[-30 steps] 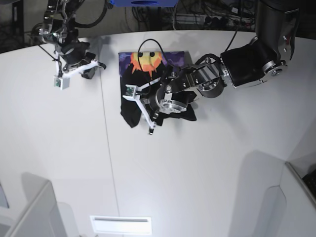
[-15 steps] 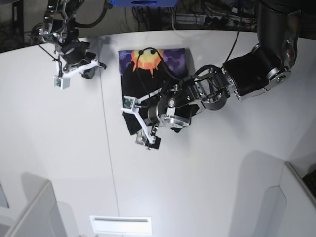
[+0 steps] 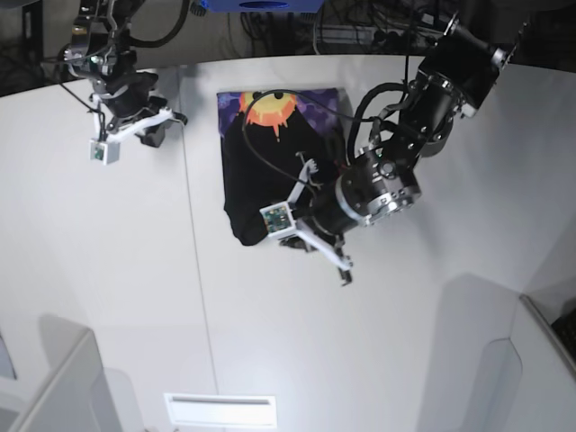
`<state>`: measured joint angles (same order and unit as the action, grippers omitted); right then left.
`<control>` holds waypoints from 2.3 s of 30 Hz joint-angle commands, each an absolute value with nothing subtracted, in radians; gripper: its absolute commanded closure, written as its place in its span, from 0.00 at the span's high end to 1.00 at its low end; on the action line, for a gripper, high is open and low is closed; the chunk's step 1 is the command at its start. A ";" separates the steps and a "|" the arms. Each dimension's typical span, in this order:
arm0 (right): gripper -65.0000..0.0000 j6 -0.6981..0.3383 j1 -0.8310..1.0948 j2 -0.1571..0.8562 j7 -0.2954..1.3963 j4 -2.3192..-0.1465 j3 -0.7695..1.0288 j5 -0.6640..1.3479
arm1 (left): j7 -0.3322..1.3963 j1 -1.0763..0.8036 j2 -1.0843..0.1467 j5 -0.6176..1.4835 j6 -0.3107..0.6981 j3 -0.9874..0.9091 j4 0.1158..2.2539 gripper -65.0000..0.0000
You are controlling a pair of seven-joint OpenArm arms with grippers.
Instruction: Fold the T-shirt properly
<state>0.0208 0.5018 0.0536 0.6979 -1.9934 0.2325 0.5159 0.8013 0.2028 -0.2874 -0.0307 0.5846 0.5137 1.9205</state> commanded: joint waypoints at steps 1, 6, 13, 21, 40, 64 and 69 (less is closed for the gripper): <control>0.00 0.013 0.516 0.073 0.664 -2.017 0.234 0.526 | 0.776 0.200 -0.285 -0.031 0.575 0.470 1.954 0.00; 0.00 0.013 0.565 0.199 0.498 -2.014 0.143 0.522 | 0.748 0.081 -0.298 -0.031 0.575 0.317 1.963 0.00; 0.00 0.013 0.662 0.354 0.252 -2.012 0.090 0.479 | 0.237 -0.159 -0.369 -0.031 0.573 0.163 1.956 0.00; 0.00 0.012 0.791 0.280 -0.021 -2.012 0.031 0.018 | 0.105 -0.397 -0.329 -0.021 0.573 0.038 1.957 0.00; 0.00 0.004 1.136 0.326 -0.119 -1.989 0.012 -0.019 | -0.156 -0.880 -0.285 -0.019 0.570 -0.050 1.879 0.00; 0.00 -0.001 1.009 0.510 0.225 -1.520 -0.475 0.025 | -0.506 -0.937 -0.243 -0.022 0.289 0.154 0.947 0.00; 0.00 0.002 0.892 0.510 0.228 -1.391 -0.567 0.209 | -0.504 -0.800 -0.223 -0.030 0.289 0.165 0.719 0.00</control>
